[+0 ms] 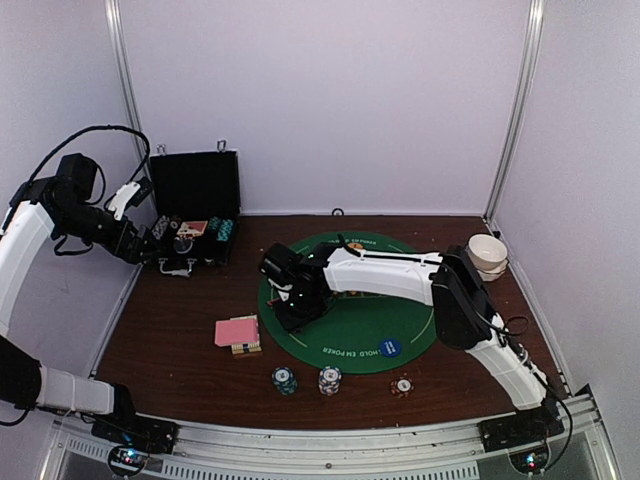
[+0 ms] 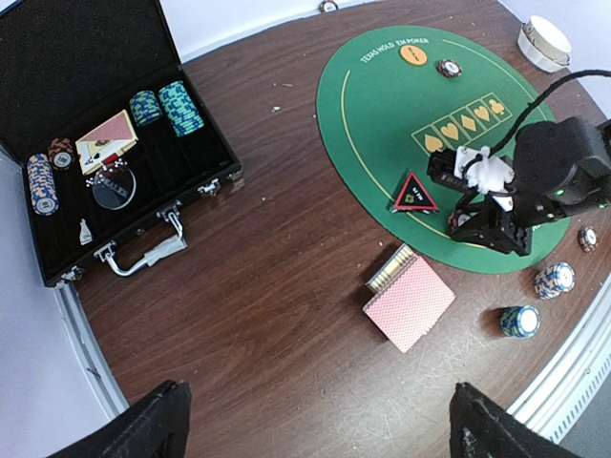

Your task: Distribute texas hold em gaming equipment

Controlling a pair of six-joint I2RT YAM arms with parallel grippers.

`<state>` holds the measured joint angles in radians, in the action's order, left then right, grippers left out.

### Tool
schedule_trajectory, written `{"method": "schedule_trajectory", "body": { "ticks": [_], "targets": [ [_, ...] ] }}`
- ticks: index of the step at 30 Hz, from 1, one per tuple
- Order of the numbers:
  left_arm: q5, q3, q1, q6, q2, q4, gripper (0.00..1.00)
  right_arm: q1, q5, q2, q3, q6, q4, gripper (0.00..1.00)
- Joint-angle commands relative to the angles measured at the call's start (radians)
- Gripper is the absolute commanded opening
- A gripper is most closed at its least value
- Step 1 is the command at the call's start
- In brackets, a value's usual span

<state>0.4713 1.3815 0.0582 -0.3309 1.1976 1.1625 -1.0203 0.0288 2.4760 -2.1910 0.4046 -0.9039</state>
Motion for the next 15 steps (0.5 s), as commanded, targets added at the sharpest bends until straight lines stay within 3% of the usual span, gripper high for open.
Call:
{"method": "schedule_trajectory", "body": {
  "ticks": [1,9,15],
  "targets": [
    [0.013,0.006,0.006,-0.009,-0.015,-0.001,0.97,0.008,0.019,0.026,-0.032,0.008,0.021,0.14],
    [0.007,-0.004,0.006,-0.012,-0.018,-0.001,0.97,0.013,0.035,0.062,-0.033,0.016,0.043,0.19],
    [0.004,-0.006,0.006,-0.014,-0.019,0.000,0.98,0.017,0.016,0.055,-0.030,0.009,0.029,0.45]
  ]
}}
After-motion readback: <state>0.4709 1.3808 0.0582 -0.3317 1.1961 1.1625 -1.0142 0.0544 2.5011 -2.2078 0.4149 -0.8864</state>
